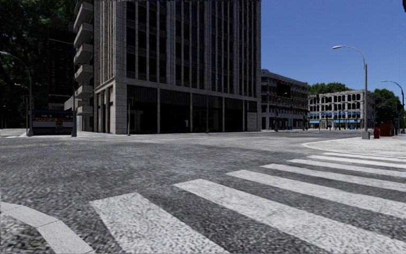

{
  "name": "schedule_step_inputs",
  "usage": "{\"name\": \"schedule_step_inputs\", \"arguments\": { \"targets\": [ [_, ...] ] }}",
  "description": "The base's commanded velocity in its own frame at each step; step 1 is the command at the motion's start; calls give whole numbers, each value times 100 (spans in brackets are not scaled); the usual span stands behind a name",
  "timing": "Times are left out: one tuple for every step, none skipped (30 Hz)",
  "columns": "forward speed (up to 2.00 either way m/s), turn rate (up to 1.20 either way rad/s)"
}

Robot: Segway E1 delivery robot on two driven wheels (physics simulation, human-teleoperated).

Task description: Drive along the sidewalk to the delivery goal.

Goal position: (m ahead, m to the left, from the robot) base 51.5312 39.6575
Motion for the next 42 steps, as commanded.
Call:
{"name": "schedule_step_inputs", "arguments": {
  "targets": [
    [199, -62],
    [199, -62],
    [199, -62],
    [199, -62],
    [199, -62],
    [199, -62],
    [199, -62],
    [199, -62],
    [199, -62],
    [199, -62],
    [199, -62],
    [199, -62],
    [199, -62],
    [199, -62],
    [199, -64],
    [199, -64],
    [199, -67],
    [199, -70],
    [199, -71],
    [199, -71],
    [199, -75],
    [199, -77],
    [199, -77],
    [199, -77],
    [199, -77],
    [199, -77],
    [199, -77],
    [199, -77],
    [199, -77],
    [199, -77],
    [199, -77],
    [199, -77],
    [199, -77],
    [199, -77],
    [199, -77],
    [199, -77],
    [199, -77],
    [199, -77],
    [199, -77],
    [199, -77],
    [199, -77],
    [199, -77]
  ]
}}
